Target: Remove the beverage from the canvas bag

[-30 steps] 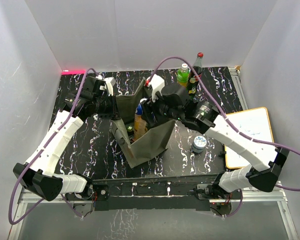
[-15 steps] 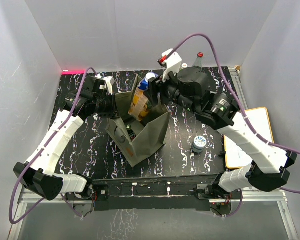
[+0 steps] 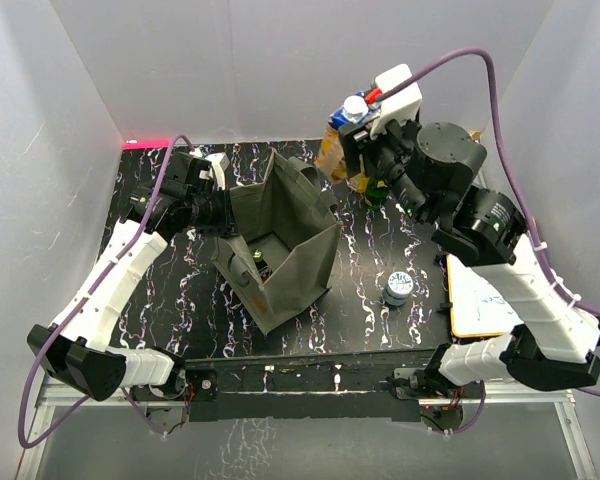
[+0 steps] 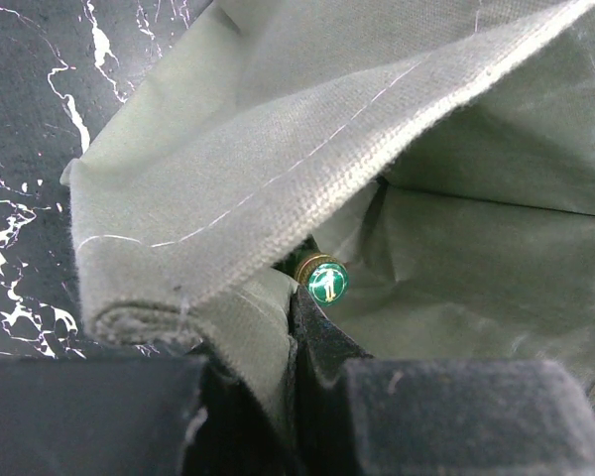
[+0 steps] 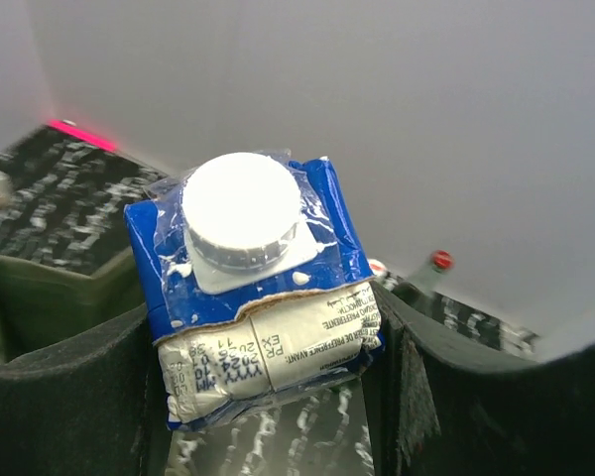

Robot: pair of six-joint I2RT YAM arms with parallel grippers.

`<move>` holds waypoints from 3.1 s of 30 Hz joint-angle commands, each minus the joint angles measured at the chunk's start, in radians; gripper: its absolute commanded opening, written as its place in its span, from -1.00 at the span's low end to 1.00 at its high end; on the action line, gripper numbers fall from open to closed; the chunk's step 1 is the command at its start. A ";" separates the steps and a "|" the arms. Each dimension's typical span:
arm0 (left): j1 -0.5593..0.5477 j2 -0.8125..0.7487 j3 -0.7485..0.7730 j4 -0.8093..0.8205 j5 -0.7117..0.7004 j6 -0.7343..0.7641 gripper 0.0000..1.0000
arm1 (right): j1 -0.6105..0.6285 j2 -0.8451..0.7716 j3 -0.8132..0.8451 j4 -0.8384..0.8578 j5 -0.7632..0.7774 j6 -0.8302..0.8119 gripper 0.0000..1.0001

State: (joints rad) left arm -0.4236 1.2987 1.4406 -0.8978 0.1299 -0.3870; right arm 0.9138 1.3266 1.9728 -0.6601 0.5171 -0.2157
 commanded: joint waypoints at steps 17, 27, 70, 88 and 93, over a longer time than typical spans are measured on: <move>0.003 0.002 0.037 -0.017 0.020 0.008 -0.99 | -0.257 -0.276 -0.736 0.600 0.154 0.087 -0.85; 0.004 0.017 0.054 -0.045 0.058 -0.047 -0.99 | -0.542 -0.103 -0.838 0.819 -0.088 0.197 -0.85; 0.003 0.009 0.044 -0.014 0.031 -0.014 -0.99 | -0.633 -0.308 -1.157 0.612 -0.317 0.347 0.97; 0.003 -0.003 0.008 0.072 0.019 -0.056 -1.00 | -0.632 -0.418 -0.864 0.109 -0.965 0.541 0.97; 0.004 -0.004 0.015 0.065 0.003 -0.058 -1.00 | -0.631 -0.283 -0.625 0.127 -1.045 0.532 0.97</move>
State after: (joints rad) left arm -0.4202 1.3212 1.4422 -0.8776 0.1455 -0.4389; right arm 0.2855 0.9836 1.1732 -0.5785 -0.4000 0.3195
